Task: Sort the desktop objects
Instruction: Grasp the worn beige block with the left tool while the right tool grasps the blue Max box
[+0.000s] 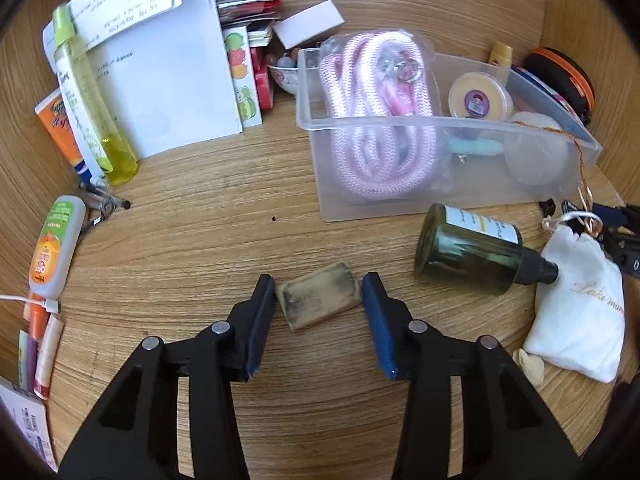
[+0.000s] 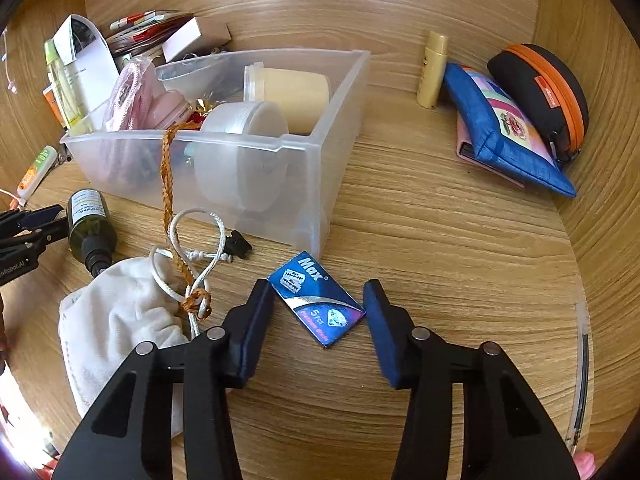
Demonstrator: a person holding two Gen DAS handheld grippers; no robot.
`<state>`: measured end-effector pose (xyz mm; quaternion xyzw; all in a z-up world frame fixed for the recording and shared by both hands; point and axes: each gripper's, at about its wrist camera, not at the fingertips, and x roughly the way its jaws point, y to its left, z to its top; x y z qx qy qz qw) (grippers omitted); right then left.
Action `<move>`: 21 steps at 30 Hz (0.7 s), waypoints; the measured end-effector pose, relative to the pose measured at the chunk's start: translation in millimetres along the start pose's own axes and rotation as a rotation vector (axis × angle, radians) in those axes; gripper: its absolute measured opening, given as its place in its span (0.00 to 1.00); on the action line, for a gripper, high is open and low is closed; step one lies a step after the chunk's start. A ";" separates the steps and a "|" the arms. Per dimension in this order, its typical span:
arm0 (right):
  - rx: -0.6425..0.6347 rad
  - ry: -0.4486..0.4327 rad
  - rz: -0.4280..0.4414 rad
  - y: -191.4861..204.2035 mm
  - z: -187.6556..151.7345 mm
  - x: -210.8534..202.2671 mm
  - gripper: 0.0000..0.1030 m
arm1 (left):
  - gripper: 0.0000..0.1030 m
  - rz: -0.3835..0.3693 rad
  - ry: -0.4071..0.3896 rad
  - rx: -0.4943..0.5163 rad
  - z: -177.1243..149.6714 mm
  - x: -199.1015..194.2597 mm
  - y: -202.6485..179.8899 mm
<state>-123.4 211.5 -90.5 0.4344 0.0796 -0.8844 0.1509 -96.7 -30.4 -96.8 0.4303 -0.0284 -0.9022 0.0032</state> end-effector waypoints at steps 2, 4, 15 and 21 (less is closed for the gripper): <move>0.012 -0.002 0.012 -3.1 0.7 0.7 0.36 | 0.43 0.005 -0.005 0.009 -0.7 -0.7 -1.0; 0.028 -0.003 0.036 -5.7 0.3 -0.7 0.34 | 0.43 0.006 -0.006 0.012 -1.3 -1.4 -0.9; 0.051 -0.013 0.034 -18.9 -6.0 -12.2 0.07 | 0.43 -0.048 -0.035 -0.077 -7.2 -15.5 15.4; 0.113 0.006 0.072 -34.4 -6.6 -15.7 0.14 | 0.43 -0.070 -0.069 -0.110 -8.3 -26.0 23.8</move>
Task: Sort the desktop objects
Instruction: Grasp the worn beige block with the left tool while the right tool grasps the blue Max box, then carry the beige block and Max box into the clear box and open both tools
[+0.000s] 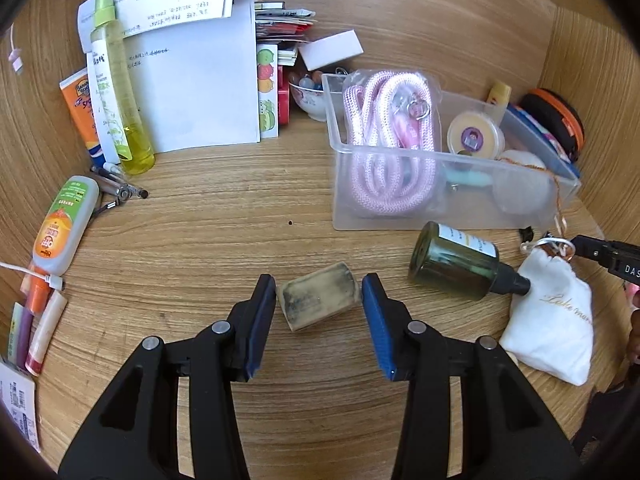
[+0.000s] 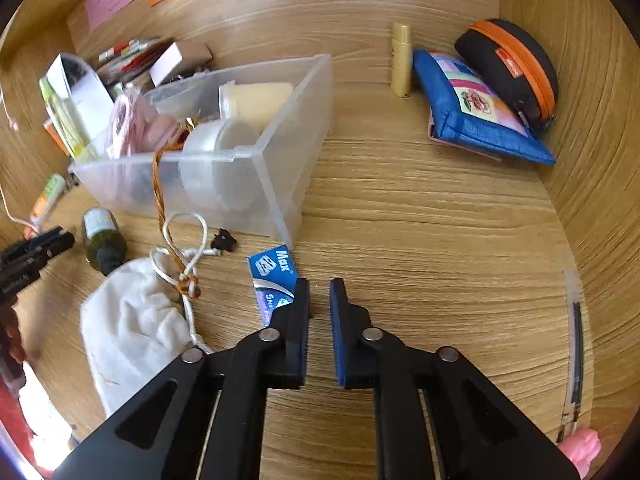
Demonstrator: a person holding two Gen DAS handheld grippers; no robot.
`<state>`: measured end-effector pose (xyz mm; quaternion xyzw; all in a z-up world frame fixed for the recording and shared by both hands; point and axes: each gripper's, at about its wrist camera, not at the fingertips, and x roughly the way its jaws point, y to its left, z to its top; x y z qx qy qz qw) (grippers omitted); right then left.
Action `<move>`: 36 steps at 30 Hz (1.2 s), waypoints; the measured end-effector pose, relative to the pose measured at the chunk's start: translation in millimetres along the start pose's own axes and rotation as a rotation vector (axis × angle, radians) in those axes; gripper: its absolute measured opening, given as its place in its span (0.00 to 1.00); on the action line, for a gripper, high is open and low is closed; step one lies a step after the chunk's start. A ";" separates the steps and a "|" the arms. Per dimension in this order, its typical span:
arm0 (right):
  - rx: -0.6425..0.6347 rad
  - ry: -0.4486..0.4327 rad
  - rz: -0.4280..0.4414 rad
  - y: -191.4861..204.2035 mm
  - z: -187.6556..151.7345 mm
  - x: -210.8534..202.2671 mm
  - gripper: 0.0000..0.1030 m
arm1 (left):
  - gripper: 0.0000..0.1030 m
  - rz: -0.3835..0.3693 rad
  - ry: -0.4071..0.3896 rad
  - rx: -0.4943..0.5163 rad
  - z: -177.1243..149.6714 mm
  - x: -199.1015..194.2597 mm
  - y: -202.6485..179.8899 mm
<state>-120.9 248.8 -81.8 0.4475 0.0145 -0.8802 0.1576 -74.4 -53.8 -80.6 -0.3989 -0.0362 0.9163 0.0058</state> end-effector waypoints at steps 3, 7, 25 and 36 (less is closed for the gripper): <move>0.022 -0.006 0.031 -0.6 2.1 -1.0 0.36 | 0.43 -0.007 -0.009 0.002 -2.6 -4.0 -0.6; -0.059 -0.014 -0.009 17.9 0.2 2.3 0.37 | 0.43 -0.026 -0.019 0.000 -3.1 -9.0 -3.1; -0.112 0.016 -0.017 28.9 -1.0 4.2 0.24 | 0.43 -0.096 -0.093 -0.024 6.9 -26.4 -11.9; -0.068 -0.138 0.031 25.0 20.3 -59.3 0.24 | 0.43 -0.132 -0.155 -0.003 33.4 -33.8 -20.5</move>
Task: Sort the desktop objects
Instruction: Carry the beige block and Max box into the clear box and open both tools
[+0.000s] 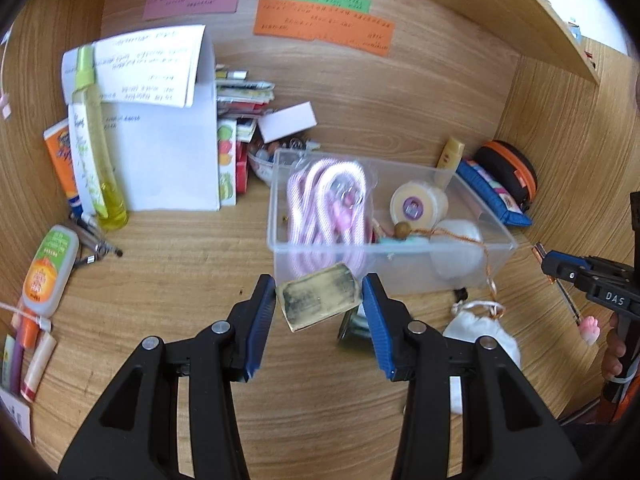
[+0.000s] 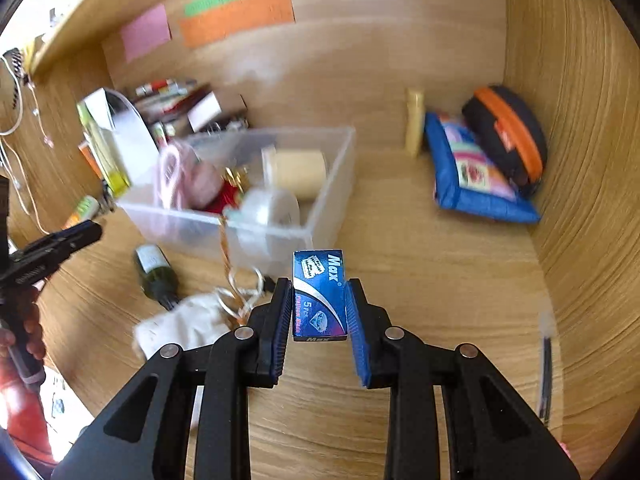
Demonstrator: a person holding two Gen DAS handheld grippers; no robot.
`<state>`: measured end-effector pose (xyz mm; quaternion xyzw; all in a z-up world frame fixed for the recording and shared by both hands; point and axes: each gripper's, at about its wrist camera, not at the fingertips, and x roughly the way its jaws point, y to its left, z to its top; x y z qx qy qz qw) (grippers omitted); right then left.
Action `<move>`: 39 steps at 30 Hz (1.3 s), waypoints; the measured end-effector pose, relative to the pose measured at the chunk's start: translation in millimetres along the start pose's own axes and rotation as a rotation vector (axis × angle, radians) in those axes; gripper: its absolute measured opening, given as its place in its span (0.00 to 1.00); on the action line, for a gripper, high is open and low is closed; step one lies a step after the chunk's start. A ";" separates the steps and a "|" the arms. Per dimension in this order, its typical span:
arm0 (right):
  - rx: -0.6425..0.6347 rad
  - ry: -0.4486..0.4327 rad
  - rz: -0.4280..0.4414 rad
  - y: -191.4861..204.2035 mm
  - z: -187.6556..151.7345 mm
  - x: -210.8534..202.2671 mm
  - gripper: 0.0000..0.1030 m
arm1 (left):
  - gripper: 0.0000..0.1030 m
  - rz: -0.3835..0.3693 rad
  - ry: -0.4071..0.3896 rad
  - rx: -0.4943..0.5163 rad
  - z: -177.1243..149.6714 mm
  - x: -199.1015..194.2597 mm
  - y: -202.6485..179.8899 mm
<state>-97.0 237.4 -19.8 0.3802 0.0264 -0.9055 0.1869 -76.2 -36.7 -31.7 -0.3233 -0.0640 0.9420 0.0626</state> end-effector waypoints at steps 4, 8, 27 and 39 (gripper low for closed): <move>-0.023 -0.042 0.026 6.7 13.7 -8.2 0.24 | 0.43 0.003 -0.011 0.031 9.8 2.3 -5.5; -0.041 -0.061 0.051 15.6 24.3 -5.5 0.24 | 0.43 -0.005 -0.016 0.051 17.7 5.8 -9.2; -0.113 -0.053 0.182 64.3 67.9 46.1 0.24 | 0.43 -0.039 -0.004 0.071 47.2 46.9 -2.9; -0.126 0.021 0.195 77.8 79.7 97.4 0.24 | 0.43 -0.074 0.046 0.062 44.6 75.7 10.5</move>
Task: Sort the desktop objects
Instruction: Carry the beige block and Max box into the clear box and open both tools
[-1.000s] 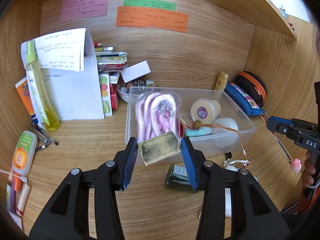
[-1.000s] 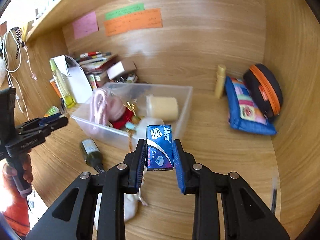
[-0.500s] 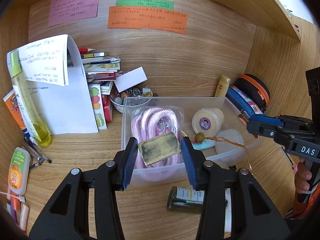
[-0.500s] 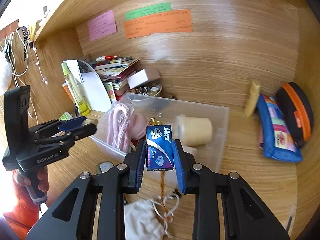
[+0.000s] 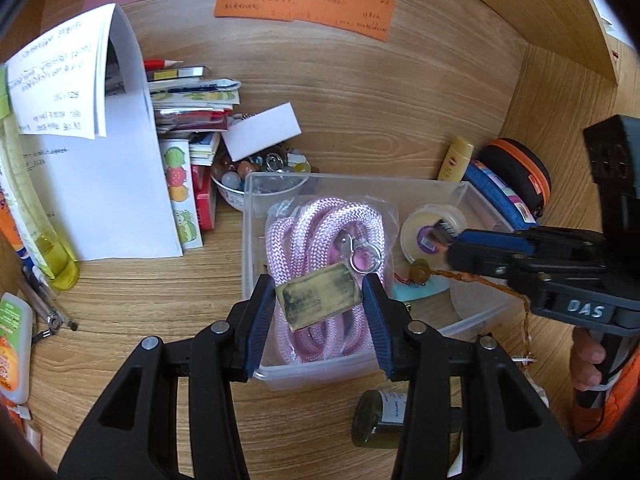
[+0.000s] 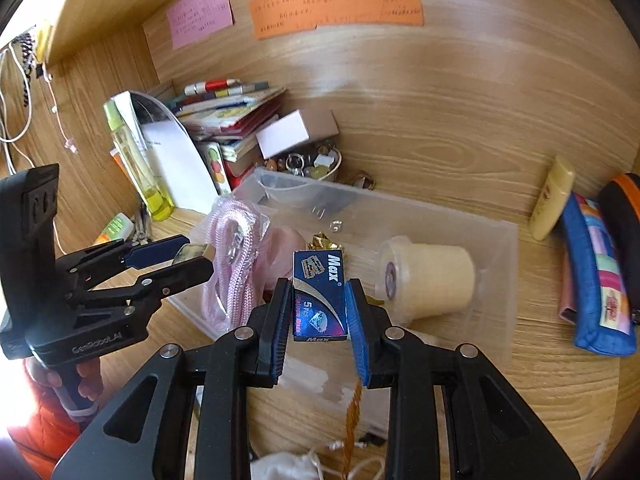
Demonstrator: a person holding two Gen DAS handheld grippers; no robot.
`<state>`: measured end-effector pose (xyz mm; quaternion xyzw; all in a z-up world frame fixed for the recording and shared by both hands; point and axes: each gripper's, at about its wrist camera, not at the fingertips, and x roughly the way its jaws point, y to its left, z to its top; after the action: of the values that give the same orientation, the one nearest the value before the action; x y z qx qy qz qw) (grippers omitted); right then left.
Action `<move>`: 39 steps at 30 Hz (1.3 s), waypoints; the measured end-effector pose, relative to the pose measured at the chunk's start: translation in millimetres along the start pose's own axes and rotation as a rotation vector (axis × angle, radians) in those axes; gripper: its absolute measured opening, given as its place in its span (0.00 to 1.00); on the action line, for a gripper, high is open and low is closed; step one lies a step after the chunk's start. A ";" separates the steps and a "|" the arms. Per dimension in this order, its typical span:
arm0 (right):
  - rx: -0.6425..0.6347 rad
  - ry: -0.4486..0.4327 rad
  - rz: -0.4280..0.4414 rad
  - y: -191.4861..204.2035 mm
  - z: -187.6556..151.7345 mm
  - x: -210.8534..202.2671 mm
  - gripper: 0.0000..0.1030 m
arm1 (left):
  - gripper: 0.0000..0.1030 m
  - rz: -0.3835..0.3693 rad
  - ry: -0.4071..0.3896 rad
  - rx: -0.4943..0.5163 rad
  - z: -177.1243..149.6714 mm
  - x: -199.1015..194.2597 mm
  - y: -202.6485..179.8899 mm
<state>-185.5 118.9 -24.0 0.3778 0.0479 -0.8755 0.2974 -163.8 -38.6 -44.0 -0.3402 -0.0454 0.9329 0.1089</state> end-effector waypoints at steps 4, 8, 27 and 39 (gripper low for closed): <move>0.006 0.028 0.007 2.4 1.8 17.1 0.24 | 0.43 -0.008 -0.009 0.010 -0.6 1.0 -0.3; -0.011 0.048 0.000 7.0 2.7 25.9 0.24 | 0.46 -0.014 -0.016 0.017 -1.0 0.5 -0.6; -0.094 -0.040 -0.128 26.9 3.7 -1.6 0.64 | 0.72 0.029 -0.047 0.061 -0.7 -17.5 -14.2; -0.136 -0.100 -0.256 35.3 -12.1 -44.9 0.84 | 0.92 0.092 -0.086 0.045 -11.8 -53.3 -19.7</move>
<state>-134.1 115.5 3.4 0.3037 0.1400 -0.9186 0.2103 -113.1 -31.8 -16.6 -0.2990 -0.0131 0.9515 0.0716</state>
